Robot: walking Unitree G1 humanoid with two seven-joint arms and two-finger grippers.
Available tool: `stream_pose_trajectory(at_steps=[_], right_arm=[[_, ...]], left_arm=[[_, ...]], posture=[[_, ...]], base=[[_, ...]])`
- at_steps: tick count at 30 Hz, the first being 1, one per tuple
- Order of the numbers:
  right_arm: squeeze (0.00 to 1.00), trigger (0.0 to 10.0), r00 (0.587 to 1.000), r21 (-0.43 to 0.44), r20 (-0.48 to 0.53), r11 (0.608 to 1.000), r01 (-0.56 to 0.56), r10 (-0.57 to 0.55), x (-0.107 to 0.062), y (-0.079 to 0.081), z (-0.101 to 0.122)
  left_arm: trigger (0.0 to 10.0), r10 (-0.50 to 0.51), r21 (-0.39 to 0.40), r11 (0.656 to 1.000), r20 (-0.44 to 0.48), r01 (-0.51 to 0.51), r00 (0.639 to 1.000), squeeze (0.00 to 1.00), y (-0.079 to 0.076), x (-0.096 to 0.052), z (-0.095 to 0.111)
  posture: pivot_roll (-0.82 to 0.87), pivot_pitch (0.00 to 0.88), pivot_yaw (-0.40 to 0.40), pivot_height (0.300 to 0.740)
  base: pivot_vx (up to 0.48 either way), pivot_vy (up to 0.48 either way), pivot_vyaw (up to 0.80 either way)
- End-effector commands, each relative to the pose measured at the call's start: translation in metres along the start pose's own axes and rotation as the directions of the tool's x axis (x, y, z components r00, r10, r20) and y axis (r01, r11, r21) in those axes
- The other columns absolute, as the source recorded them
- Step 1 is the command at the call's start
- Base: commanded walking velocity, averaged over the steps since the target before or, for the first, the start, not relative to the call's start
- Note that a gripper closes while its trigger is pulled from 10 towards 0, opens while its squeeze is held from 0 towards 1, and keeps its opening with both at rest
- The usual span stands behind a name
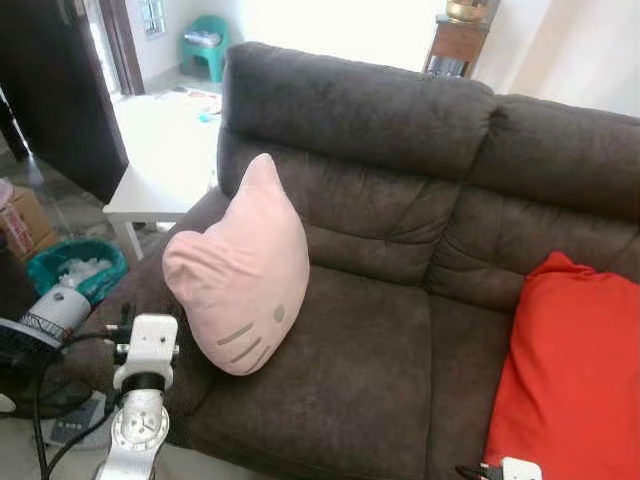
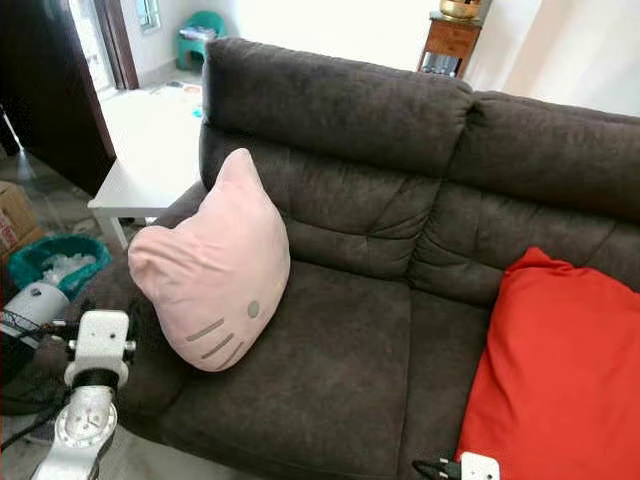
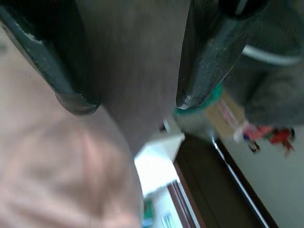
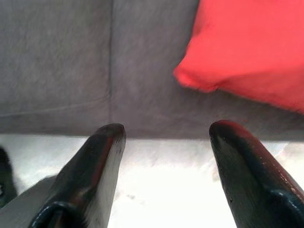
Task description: Move the pillow to the sofa from floor
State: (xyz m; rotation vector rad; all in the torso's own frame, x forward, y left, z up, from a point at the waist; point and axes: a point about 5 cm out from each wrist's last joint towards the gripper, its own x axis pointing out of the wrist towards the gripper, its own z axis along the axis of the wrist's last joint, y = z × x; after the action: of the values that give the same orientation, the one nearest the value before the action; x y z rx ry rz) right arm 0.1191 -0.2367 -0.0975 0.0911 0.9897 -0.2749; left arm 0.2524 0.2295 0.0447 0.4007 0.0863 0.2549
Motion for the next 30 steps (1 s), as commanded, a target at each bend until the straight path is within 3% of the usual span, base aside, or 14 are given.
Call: stream_pose_trajectory(at_steps=[1, 22, 30], right_arm=[[0.00, 10.0, 1.000, 0.029, -0.018, 0.999, 0.014, -0.014, -0.001, -0.001, -0.005], [0.00, 10.0, 1.000, 0.047, -0.014, 0.999, -0.004, 0.004, -0.001, 0.005, -0.006], [0.00, 10.0, 1.000, 0.066, -0.010, 0.998, 0.000, 0.000, -0.001, 0.008, -0.006]], left_arm=[[10.0, -0.001, -0.034, 0.999, -0.007, 0.001, 1.000, 0.00, 0.000, 0.001, 0.000], [10.0, -0.084, -0.072, 0.994, -0.034, 0.082, 0.996, 0.00, -0.017, 0.002, -0.009], [10.0, -0.131, -0.073, 0.990, -0.127, 0.122, 0.983, 0.00, -0.024, 0.003, -0.027]], posture=[[0.14, 0.000, -0.058, 0.740], [0.12, 0.000, -0.042, 0.740], [0.10, 0.000, -0.024, 0.740]], base=[[0.000, 0.000, 0.00], [0.000, 0.000, 0.00], [-0.031, 0.000, 0.00]])
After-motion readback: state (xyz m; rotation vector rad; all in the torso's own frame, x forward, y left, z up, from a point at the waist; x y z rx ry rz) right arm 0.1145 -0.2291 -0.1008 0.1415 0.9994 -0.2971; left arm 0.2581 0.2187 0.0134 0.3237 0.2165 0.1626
